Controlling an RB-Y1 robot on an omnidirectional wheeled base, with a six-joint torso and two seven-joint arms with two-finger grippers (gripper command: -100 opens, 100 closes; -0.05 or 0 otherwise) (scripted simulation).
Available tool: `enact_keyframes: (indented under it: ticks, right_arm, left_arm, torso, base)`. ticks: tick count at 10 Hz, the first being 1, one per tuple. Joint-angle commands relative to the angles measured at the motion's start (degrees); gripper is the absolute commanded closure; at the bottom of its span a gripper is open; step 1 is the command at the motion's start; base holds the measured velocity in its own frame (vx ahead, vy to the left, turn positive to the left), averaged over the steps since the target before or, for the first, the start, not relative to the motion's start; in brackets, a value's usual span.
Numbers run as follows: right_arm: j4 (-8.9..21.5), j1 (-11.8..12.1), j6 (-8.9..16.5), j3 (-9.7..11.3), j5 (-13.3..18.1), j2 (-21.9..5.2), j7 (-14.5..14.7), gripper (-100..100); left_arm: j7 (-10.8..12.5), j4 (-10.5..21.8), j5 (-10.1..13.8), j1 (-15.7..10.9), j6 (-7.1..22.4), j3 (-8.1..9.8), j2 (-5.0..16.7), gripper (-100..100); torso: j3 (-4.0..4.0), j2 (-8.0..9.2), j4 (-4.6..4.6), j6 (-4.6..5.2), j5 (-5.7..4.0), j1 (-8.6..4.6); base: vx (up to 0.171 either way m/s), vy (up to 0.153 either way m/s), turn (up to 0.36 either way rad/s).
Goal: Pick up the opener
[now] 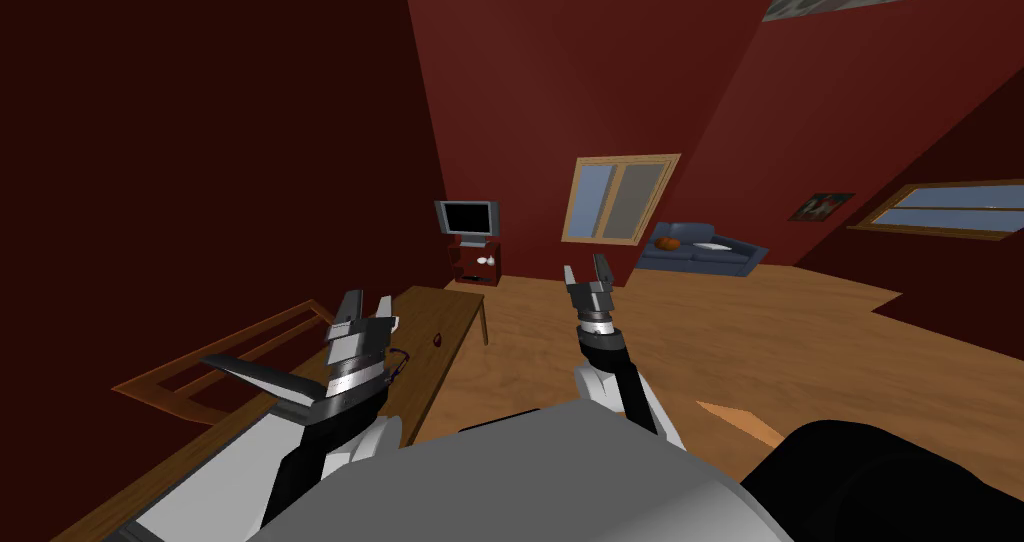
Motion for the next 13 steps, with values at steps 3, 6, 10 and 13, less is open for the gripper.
enact_keyframes:
  ticks: [3,6,10,13]
  right_arm:
    - [0.0,0.0,0.0,0.0,0.0,0.0,0.0,0]
    - [0.0,0.01,0.0,0.0,0.0,0.0,0.0,0]
    - [0.0,0.01,0.0,0.0,0.0,0.0,0.0,0]
    - [0.0,0.0,0.0,0.0,0.0,0.0,0.0,0]
  left_arm:
    - [-0.16,1.52,0.12,-1.16,5.01,-0.5,3.7,-100]
    - [-0.34,2.9,0.35,-2.19,9.0,-0.72,5.75,-100]
    - [-0.74,5.75,1.04,-4.32,16.15,-0.81,8.65,-100]
    - [-0.91,6.89,1.37,-5.15,19.25,-0.74,9.53,-100]
  torso:
    - [-0.06,-0.11,-0.02,0.0,-0.03,-0.14]
    - [-0.13,-0.23,-0.05,0.0,-0.04,-0.18]
    - [-0.11,-0.19,-0.05,0.0,-0.02,-0.1]
    - [-0.11,-0.18,-0.04,0.0,-0.02,-0.08]
  base:
    - [0.031,-0.038,0.01]
    - [0.05,-0.044,0.008]
    - [0.044,-0.03,0.003]
    - [0.038,-0.023,0.003]
